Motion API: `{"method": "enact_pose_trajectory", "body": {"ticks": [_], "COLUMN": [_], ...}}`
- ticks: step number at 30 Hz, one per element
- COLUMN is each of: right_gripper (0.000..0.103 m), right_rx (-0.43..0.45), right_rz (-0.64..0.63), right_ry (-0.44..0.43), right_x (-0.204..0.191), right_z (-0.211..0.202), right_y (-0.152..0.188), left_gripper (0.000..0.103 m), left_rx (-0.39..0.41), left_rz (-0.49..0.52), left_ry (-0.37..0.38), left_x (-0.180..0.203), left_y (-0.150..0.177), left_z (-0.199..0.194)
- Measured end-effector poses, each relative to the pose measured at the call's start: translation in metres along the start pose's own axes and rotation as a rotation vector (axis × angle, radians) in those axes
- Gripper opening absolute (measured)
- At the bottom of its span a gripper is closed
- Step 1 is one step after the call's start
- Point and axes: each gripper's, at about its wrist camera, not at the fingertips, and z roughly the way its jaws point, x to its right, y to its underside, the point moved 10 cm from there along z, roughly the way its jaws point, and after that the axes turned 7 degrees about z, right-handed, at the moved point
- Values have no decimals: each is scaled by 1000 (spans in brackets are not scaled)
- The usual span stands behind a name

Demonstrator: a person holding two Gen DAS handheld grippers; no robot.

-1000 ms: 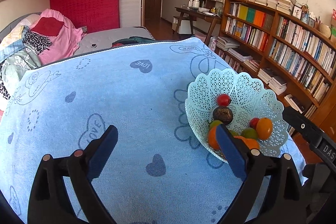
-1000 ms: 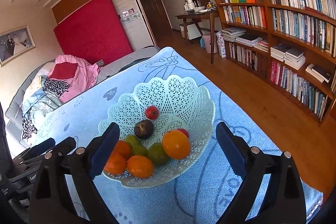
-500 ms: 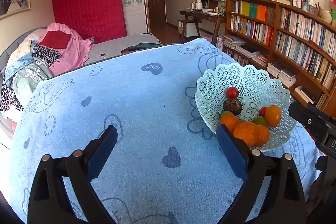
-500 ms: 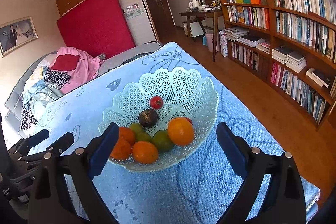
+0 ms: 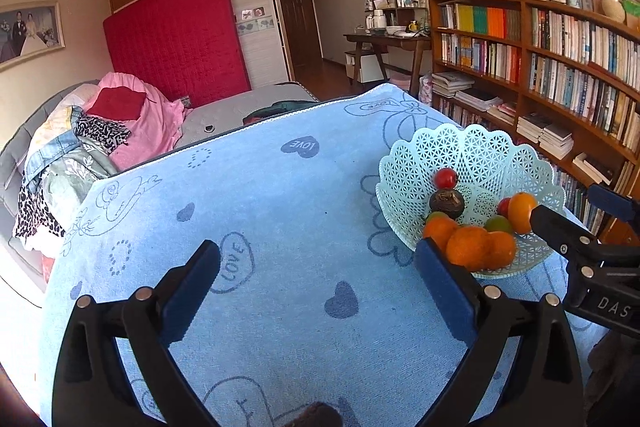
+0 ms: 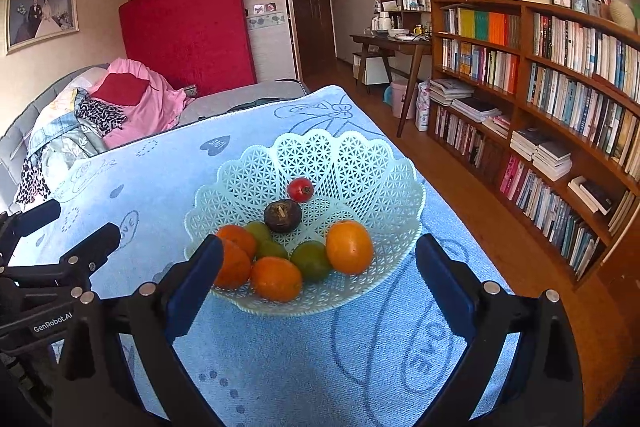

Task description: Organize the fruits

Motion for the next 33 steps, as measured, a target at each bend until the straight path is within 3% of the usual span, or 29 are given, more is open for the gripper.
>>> {"method": "enact_pose_trajectory", "body": {"ticks": [33], "right_gripper": [98], "right_rx": [-45], "right_rz": [-3], "right_ry": [45], "right_x": [12], "right_z": [8], "right_y": [11], "left_gripper": [98], "left_rx": [14], "left_rz": [73], "left_ry": [-16], "left_x": [13], "left_y": [-2], "left_z": [-1]}}
